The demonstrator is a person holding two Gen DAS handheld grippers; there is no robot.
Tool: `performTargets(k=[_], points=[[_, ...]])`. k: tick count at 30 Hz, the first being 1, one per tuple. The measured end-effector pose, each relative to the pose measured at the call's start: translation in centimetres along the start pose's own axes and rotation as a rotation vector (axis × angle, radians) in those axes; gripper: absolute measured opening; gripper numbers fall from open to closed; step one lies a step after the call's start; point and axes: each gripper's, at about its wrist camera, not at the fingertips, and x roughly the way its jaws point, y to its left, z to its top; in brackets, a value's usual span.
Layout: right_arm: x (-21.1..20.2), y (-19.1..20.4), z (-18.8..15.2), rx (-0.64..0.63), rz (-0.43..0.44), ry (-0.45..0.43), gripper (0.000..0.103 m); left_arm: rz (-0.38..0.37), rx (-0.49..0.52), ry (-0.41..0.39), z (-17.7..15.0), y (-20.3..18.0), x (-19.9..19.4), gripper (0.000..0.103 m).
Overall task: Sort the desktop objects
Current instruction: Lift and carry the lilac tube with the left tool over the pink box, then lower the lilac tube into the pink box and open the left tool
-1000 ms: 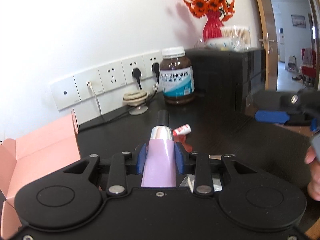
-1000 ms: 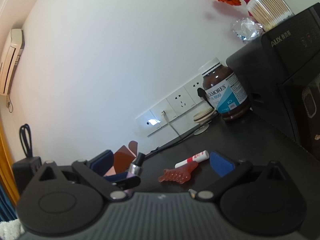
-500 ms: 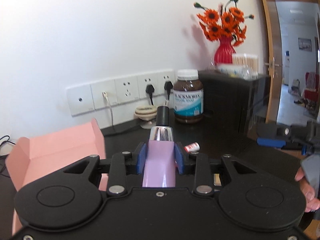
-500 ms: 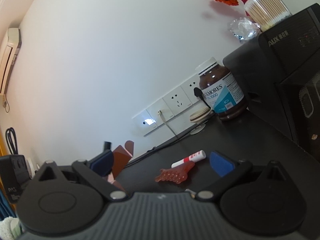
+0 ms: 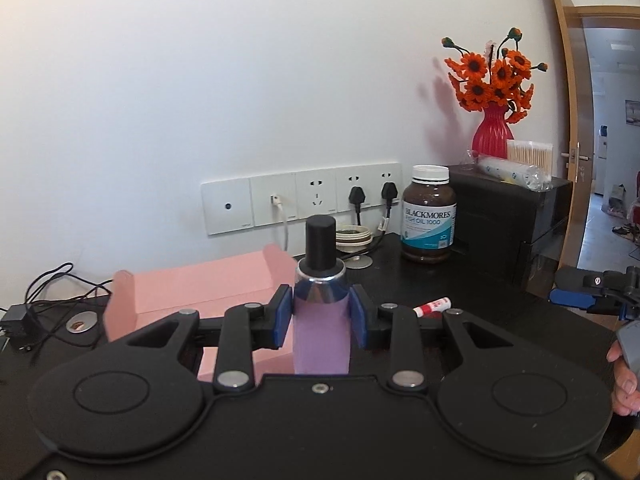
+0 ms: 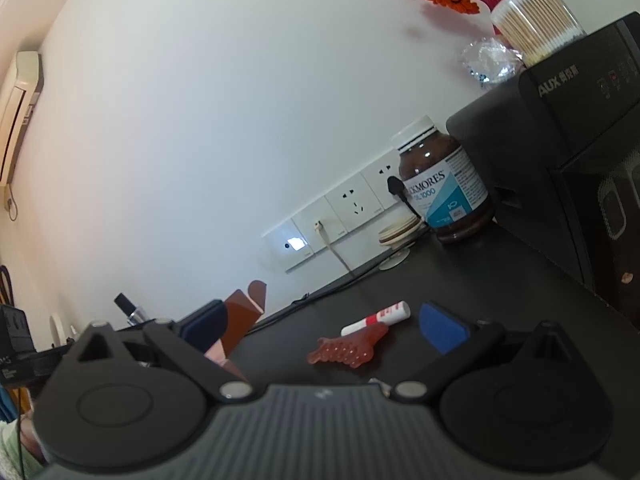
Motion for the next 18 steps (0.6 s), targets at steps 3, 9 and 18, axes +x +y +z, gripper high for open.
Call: performTargets(k=[3,9,18], points=[[-0.1,0.0,0.0,-0.002,0.001,-0.002,0.102,-0.003,-0.020,0.026,-0.2,2.0,-0.6,0.031],[0.0,0.4,-0.1,-0.027,0.005,-0.001,0.102,0.014,-0.021,0.089,-1.3,4.3,-0.7,0.031],[-0.1,0.4,-0.1,-0.031,0.013,-0.004,0.102,0.032,0.013,0.161,-3.8,4.3,-1.1,0.031]])
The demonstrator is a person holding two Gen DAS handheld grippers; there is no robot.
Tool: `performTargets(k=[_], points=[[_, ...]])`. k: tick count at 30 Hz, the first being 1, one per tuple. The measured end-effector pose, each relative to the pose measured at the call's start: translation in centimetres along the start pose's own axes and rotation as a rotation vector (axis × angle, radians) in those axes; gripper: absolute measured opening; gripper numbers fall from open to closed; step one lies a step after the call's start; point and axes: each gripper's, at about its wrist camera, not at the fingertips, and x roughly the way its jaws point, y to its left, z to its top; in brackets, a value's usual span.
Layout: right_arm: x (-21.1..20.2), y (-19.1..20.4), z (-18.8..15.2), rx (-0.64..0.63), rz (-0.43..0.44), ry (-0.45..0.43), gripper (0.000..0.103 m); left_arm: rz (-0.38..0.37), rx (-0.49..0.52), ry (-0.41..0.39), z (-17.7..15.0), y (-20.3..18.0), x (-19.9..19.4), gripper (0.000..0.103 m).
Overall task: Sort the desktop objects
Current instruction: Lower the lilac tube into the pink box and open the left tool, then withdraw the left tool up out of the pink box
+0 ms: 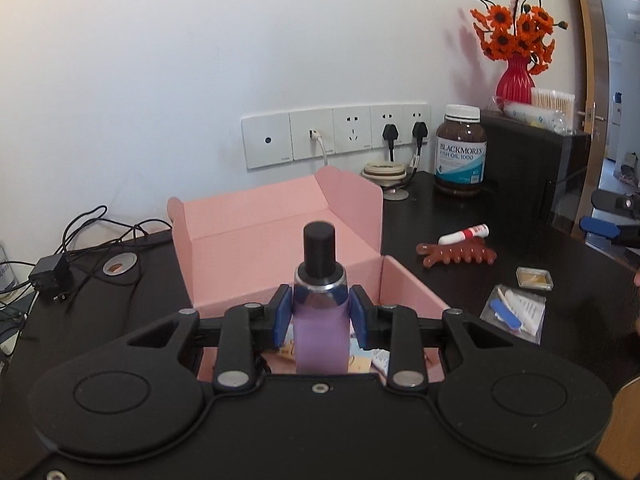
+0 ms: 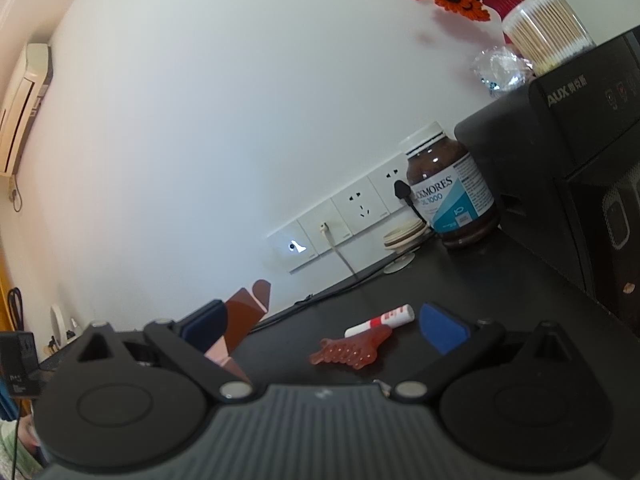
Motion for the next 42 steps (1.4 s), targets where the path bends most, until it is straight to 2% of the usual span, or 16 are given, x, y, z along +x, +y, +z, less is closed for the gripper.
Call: performTargets(k=[6,12,18,24,26,27,29,34,39,42], points=[[-0.1,0.1,0.0,-0.006,0.000,-0.005,0.102,0.000,0.020,0.015,-0.5,-0.5,-0.1,0.031],[-0.1,0.0,0.0,0.005,0.000,-0.009,0.102,-0.004,0.019,0.048,-0.5,-1.2,1.7,0.031],[-0.2,-0.2,0.0,0.019,0.009,-0.009,0.102,0.005,-0.007,0.122,-1.8,-1.0,3.6,0.032],[-0.2,0.0,0.0,0.004,0.002,-0.004,0.102,-0.001,-0.051,0.140,-2.1,-0.3,4.2,0.032],[-0.1,0.0,-0.1,0.004,-0.001,-0.004,0.102,0.002,-0.035,0.135,-2.0,-0.4,4.2,0.037],[-0.1,0.0,-0.1,0.006,-0.003,-0.004,0.102,0.003,-0.026,0.123,-1.9,-0.4,4.1,0.043],[-0.1,0.0,-0.1,0.007,-0.006,-0.003,0.102,0.002,-0.010,0.054,-1.7,-0.4,3.2,0.081],[0.1,0.1,-0.1,-0.003,-0.014,0.009,0.102,0.005,-0.017,-0.136,-1.4,0.5,0.4,0.097],[0.3,0.2,-0.1,-0.011,-0.027,0.027,0.102,-0.005,-0.051,-0.324,-2.3,3.1,-2.7,0.102],[0.3,0.3,-0.2,-0.016,-0.031,0.028,0.102,-0.025,-0.076,-0.399,-3.1,5.2,-4.4,0.103]])
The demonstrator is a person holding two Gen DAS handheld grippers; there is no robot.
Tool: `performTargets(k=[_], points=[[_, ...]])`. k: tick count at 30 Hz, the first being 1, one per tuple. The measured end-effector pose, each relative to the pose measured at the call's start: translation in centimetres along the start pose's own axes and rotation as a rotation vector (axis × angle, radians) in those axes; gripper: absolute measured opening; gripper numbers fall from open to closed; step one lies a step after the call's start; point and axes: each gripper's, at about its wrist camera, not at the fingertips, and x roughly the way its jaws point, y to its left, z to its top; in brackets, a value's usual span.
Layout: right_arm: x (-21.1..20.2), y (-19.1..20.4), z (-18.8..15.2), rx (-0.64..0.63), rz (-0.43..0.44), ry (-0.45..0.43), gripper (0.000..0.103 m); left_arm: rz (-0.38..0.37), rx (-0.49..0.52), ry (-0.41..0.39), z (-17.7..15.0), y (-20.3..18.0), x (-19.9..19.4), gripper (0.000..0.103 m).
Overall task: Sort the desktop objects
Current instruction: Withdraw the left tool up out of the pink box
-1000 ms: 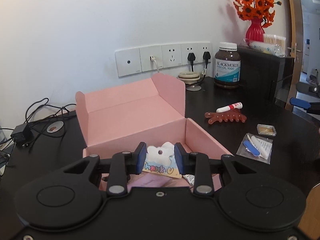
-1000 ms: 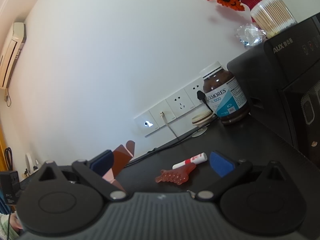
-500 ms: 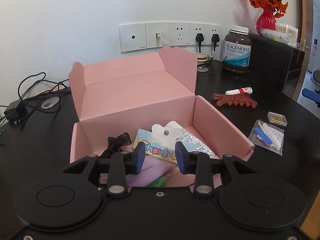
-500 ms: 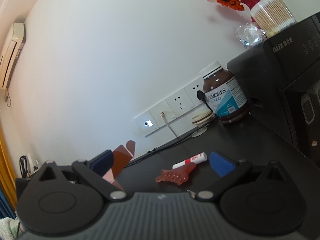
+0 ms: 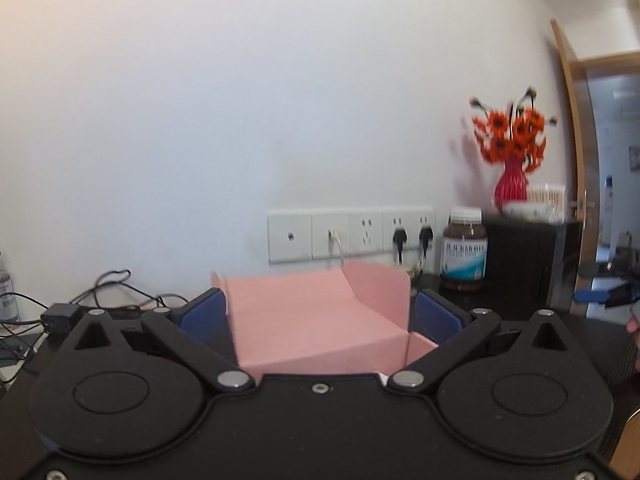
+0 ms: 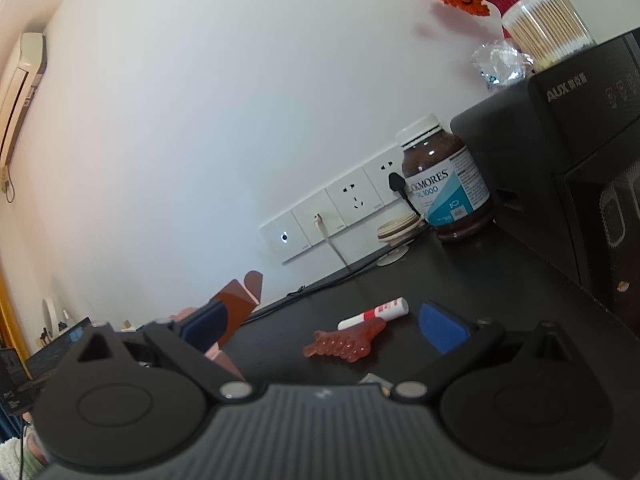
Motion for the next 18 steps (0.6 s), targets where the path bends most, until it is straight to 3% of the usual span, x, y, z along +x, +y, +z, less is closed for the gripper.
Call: performTargets(k=[5,10,13,18], points=[[0.5,0.3,-0.1,-0.017,-0.023,0.027,0.102,-0.006,-0.072,-0.019,-0.5,3.6,-1.5,0.103],[1.0,0.9,-0.2,-0.053,-0.049,0.057,0.102,0.019,-0.241,0.085,-1.5,7.4,-1.0,0.103],[1.3,1.3,-0.3,-0.074,-0.058,0.071,0.102,-0.030,-0.354,0.144,-2.1,9.1,0.0,0.103],[1.7,1.3,-0.3,-0.079,-0.063,0.092,0.102,-0.047,-0.439,0.205,-2.5,9.2,2.5,0.103]])
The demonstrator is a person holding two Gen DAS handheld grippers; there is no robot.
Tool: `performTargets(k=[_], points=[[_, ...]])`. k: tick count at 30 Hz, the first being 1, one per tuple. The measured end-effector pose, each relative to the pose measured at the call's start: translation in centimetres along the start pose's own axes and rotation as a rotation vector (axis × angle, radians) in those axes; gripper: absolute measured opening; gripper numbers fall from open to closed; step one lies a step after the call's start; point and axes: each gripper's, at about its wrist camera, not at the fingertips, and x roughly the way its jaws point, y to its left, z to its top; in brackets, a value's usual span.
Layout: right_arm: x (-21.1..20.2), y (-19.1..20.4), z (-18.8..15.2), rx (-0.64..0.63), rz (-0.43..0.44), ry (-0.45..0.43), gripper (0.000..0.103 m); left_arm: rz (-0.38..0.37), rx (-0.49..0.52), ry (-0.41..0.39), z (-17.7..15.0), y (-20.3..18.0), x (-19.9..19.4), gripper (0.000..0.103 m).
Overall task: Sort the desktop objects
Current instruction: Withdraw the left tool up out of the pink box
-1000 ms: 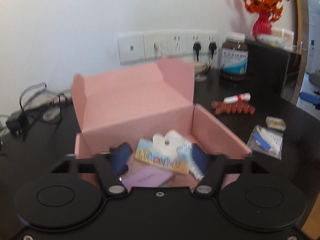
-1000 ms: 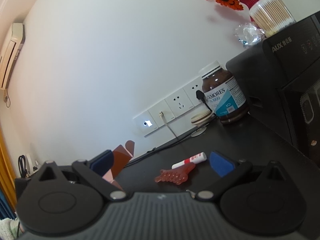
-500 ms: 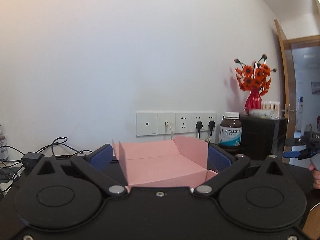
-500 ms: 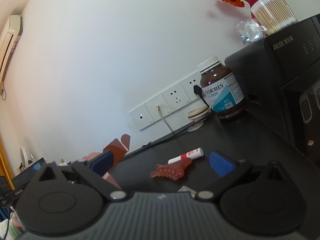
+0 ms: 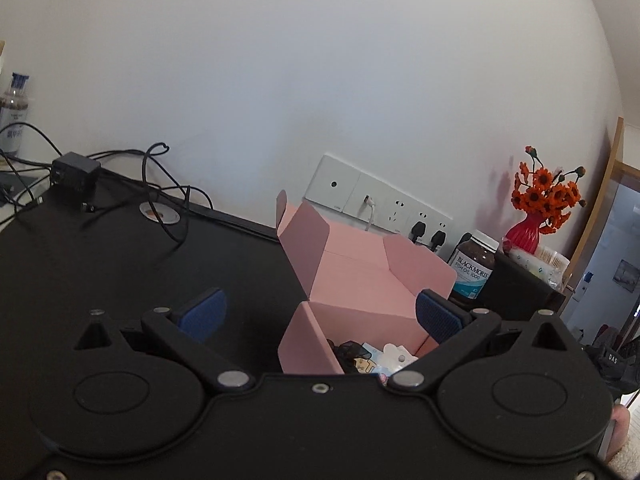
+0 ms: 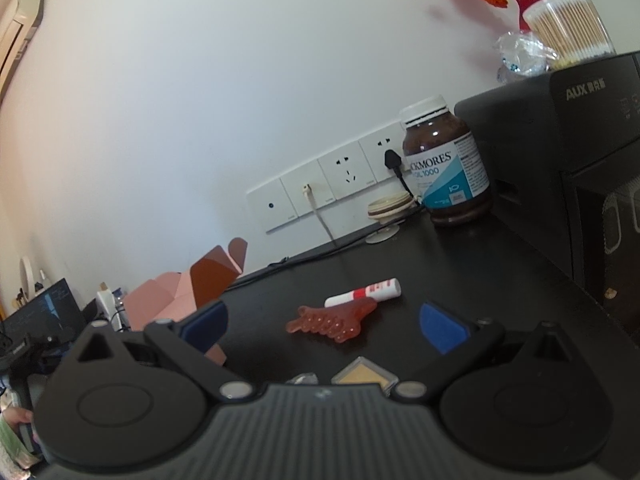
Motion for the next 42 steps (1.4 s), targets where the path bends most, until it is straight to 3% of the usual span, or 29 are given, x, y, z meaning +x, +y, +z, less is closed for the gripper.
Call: performTargets(k=[9,12,15,26,32,42], points=[[-0.5,-0.8,0.1,0.047,0.032,-0.024,0.102,0.000,0.099,0.142,-1.8,-2.6,4.3,0.103],[-0.6,-0.9,0.1,0.053,0.041,-0.031,0.102,0.014,0.169,0.156,-2.1,-3.8,5.0,0.103],[-0.8,-0.9,0.1,0.058,0.050,-0.038,0.102,0.011,0.179,0.165,-2.0,-4.5,5.5,0.103],[-1.0,-1.0,0.1,0.061,0.062,-0.038,0.102,0.019,0.191,0.165,-1.9,-4.6,6.7,0.103],[-0.7,-0.9,0.2,0.057,0.052,-0.024,0.102,-0.007,0.314,0.167,-1.9,-4.6,5.7,0.103],[0.5,-0.7,0.1,0.038,0.014,0.027,0.102,-0.131,0.349,0.046,-2.1,-4.7,2.7,0.103]])
